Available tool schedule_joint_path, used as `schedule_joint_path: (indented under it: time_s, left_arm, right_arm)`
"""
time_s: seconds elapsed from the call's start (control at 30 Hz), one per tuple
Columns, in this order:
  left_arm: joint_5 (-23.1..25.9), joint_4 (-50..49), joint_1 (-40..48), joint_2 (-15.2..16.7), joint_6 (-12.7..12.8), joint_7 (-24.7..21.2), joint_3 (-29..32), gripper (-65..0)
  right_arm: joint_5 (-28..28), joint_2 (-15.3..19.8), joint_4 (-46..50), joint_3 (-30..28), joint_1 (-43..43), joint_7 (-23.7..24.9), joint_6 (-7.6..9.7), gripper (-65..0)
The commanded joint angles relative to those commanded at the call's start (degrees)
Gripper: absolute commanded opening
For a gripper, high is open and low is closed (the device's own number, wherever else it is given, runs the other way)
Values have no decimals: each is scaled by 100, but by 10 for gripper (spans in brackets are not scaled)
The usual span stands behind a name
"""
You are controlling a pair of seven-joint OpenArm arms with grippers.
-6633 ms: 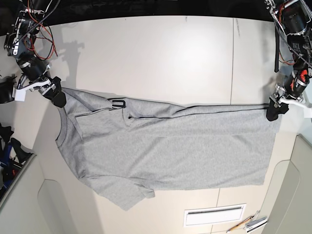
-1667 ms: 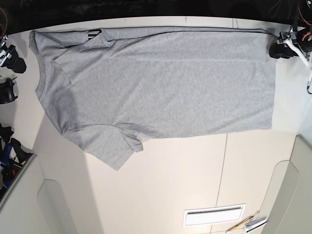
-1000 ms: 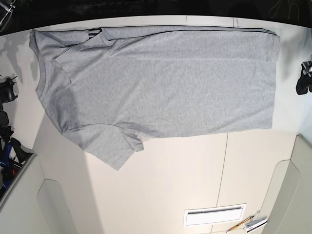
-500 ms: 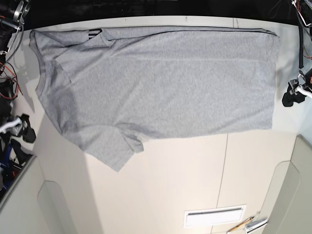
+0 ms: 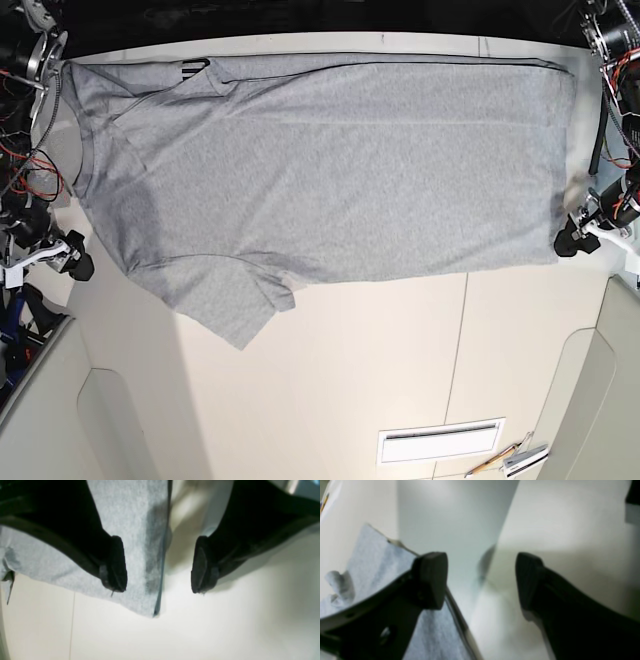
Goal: Fold the T-shirt properly
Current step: 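Move both grippers to the opposite edge of the shirt and grasp it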
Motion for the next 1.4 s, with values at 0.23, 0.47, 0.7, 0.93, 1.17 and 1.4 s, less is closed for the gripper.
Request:
schedule_joint_path:
  time_s: [0.23,0.47,0.7,0.93,1.17,1.4]
  left_arm:
    - [0,0,4,94,0,240,2,-211]
    - [-177,11,13,96,0,584,2,-211]
    - [-188,13,13,96,0,791,2,-211]
    - [-308,20,13,96,0,898,131,-211]
    - [-553,50,0,94,0,892,1062,-212]
    - [-546,59,-4,90,0,894,1093,-486]
  right_arm:
    - [-7,-505,0,-87,0,-98,72,-226]
    - [-31,-905,17,-90,0,-186,105,-226]
    - [-24,-942,299,-221,0,-621,109,-226]
    - [85,-942,452,-726,-4,-767,105,-226]
    - [83,-942,452,-800,-4,-769,103,-226]
    - [83,-938,452,-800,0,-855,98,-522]
